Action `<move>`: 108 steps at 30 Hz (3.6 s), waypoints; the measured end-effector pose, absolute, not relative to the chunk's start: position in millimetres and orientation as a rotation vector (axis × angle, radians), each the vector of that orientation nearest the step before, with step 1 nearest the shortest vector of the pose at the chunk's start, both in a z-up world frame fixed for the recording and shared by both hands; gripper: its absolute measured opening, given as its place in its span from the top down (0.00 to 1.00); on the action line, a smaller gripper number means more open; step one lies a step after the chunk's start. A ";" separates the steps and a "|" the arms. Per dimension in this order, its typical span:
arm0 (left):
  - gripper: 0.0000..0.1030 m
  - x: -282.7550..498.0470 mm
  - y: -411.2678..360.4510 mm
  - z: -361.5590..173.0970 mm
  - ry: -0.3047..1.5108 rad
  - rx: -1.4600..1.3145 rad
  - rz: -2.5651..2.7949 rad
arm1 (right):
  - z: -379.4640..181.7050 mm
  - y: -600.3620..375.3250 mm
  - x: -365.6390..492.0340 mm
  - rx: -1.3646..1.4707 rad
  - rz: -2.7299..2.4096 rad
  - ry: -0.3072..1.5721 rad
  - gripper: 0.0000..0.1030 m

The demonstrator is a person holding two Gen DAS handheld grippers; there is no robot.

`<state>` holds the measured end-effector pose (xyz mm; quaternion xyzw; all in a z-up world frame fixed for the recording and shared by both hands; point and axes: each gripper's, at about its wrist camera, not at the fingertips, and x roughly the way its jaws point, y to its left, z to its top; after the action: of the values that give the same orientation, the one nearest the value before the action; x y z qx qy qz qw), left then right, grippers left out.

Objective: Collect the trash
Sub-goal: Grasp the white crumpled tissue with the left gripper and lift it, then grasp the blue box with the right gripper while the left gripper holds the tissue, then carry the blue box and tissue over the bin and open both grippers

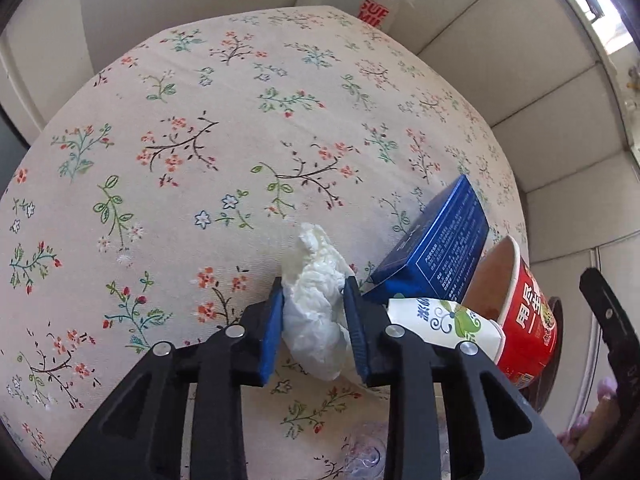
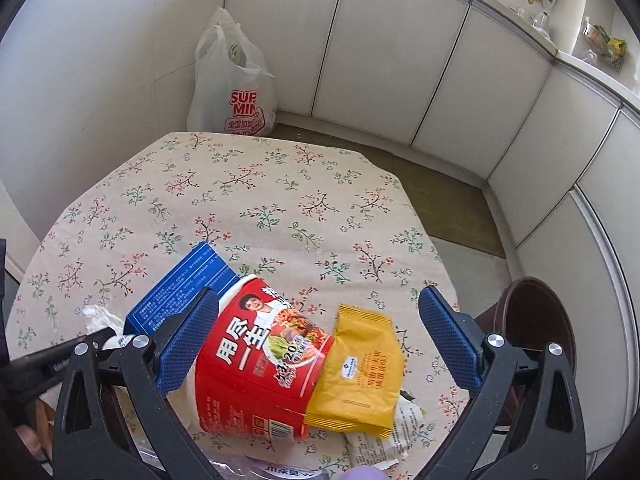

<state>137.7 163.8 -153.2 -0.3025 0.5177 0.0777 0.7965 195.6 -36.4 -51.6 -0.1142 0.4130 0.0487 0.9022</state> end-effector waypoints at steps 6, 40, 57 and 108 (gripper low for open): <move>0.84 130.3 160.3 -112.6 0.988 -0.635 0.089 | -55.1 -39.1 210.3 0.014 0.249 1.026 0.07; 0.83 81.8 236.1 3.3 0.629 -0.650 0.144 | -169.7 48.2 300.8 -0.002 0.052 1.461 0.47; 0.84 83.2 230.5 1.9 0.630 -0.645 0.139 | -94.7 36.7 281.7 0.100 0.156 1.231 0.50; 0.83 85.7 -18.5 32.7 0.583 -0.278 -0.216 | 47.7 -344.2 116.6 0.377 -0.196 0.532 0.50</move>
<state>85.7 -18.5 32.7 -0.1362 0.2861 -0.1062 0.9425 116.6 -344.2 47.7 0.1850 0.2610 -0.0960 0.9426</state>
